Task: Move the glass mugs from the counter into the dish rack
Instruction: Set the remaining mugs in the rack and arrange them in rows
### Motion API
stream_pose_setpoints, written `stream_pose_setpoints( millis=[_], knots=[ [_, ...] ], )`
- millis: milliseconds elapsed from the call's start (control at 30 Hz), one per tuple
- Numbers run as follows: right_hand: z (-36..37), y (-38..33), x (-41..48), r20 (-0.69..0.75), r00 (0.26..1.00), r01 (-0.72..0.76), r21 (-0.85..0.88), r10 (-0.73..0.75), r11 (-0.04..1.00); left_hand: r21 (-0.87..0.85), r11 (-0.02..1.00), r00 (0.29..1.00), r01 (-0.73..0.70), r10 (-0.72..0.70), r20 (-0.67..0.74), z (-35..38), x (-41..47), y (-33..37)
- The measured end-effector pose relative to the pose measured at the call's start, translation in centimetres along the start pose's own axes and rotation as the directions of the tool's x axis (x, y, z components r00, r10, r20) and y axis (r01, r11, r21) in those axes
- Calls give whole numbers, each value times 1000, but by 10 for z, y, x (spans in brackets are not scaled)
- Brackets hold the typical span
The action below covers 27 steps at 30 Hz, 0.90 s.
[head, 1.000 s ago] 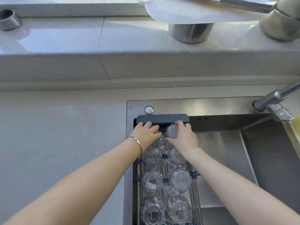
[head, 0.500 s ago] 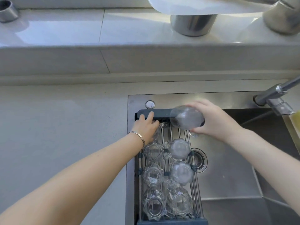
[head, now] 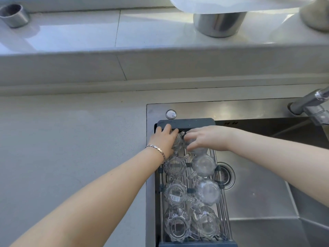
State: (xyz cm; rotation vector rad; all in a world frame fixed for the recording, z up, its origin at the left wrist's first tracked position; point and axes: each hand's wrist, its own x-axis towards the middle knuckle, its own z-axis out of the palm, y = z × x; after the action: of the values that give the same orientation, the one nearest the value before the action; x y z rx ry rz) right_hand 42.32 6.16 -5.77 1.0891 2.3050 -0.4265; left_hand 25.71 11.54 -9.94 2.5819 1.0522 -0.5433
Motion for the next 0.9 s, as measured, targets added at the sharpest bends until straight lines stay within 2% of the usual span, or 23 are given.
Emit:
stream_pose_setpoints(
  millis=[100,133,200,233,267,300,333,367,400,433,467,500,633,900],
  knots=[
    [13,4,8,-3,1000,25,-11,-25,1000,-10,1000,1000,19,-19,-3,2,0,1],
    [16,3,8,-45,998,41,-6,-41,999,-13,1000,1000,23,-23,-3,2,1,1],
    [24,-1,4,-285,959,-9,3,9,1000,-27,999,1000,22,-22,-2,3,1,1],
    [30,-5,2,-414,901,-95,95,126,991,-42,999,1000,22,-22,-1,4,1,0],
    [38,-12,0,-529,800,-172,248,282,953,-57,998,1000,23,-23,1,4,1,-1],
    [42,-20,-3,-526,703,-226,473,479,851,-70,997,1000,24,-24,0,5,1,-2],
    [45,-29,-4,-442,581,-275,684,683,676,-81,996,1000,26,-26,0,5,1,-3],
    [48,-38,-4,-257,504,-316,833,824,453,-92,995,1000,28,-29,-2,5,0,-3],
    [50,-44,-3,-47,478,-369,896,877,249,-102,994,999,31,-32,-3,6,0,-2],
    [51,-48,1,91,476,-400,908,874,123,-108,994,999,34,-34,-3,6,0,-1],
    [52,-51,6,157,488,-403,913,859,62,-110,993,999,35,-36,-1,6,-1,-1],
    [53,-53,11,177,487,-396,917,855,36,-113,993,999,38,-38,1,5,-1,-1],
    [55,-57,24,191,385,-330,942,903,-59,-129,991,999,48,-47,11,0,1,-1],
    [44,-56,19,220,403,-253,960,888,-123,-66,997,997,32,-36,-66,5,-10,0]
  ],
)
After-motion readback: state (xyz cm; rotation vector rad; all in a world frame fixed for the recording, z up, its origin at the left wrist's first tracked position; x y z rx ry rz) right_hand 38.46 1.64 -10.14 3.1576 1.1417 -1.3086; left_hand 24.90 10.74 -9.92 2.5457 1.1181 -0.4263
